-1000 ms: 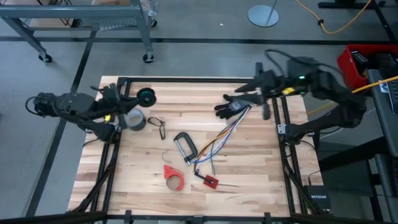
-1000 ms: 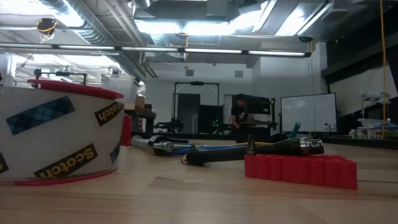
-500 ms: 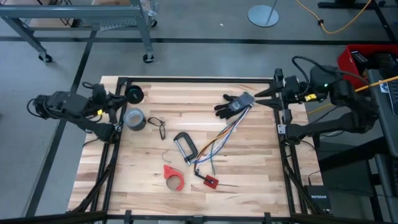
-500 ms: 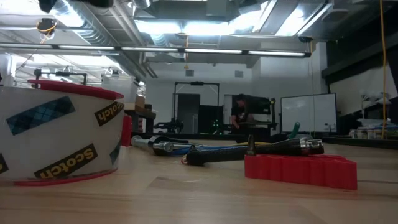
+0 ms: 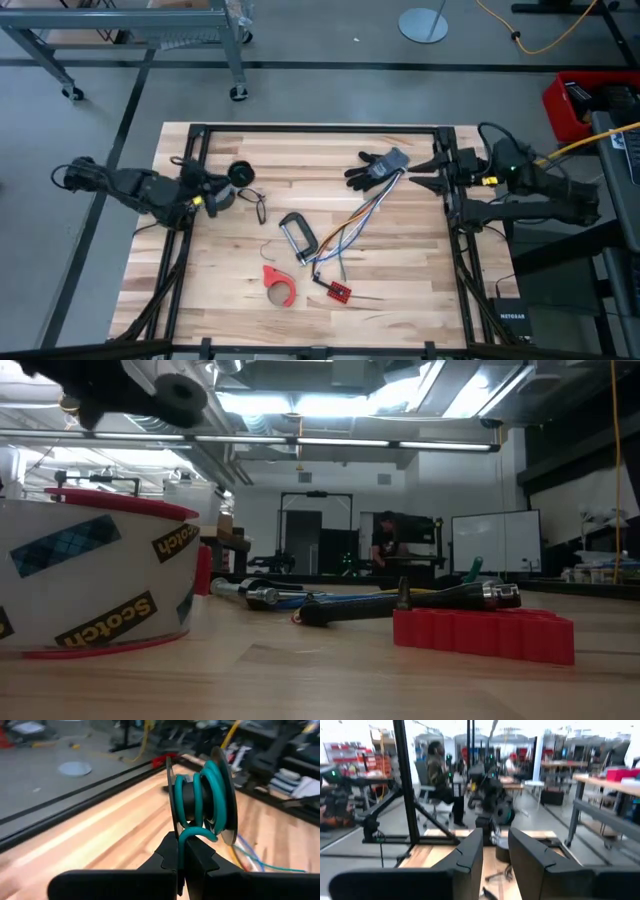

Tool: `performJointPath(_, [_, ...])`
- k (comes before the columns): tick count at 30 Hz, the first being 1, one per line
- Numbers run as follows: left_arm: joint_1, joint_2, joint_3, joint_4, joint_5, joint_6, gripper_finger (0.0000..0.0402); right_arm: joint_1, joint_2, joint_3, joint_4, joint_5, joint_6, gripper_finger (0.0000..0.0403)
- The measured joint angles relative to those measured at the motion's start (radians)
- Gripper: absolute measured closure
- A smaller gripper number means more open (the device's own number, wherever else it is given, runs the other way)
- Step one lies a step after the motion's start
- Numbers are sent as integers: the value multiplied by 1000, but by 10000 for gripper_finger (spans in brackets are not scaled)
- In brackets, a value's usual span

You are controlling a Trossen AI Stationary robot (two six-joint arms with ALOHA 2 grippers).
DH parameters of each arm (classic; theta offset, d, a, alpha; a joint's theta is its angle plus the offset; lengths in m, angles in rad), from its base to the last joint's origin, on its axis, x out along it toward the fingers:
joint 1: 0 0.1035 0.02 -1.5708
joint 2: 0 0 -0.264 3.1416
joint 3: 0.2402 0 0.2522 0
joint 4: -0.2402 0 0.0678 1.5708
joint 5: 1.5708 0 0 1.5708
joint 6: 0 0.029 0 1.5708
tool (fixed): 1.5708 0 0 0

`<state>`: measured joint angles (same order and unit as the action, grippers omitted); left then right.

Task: Coil cords
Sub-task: Coil the green wire around the spool

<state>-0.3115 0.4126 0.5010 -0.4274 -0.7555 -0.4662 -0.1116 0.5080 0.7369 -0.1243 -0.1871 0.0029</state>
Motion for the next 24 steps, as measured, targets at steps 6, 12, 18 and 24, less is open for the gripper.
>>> performJointPath(6, [26,2,-203,475,99,123,401,0,-27,-150,204,-7,1,306])
performJointPath(12, [103,55,-372,844,229,77,401,0,13,-255,379,-7,9,306])
performJointPath(18, [170,173,-428,955,271,-85,401,0,102,-325,524,-8,28,306])
performJointPath(24, [224,334,-428,1116,344,-103,401,0,212,-348,627,-16,45,306])
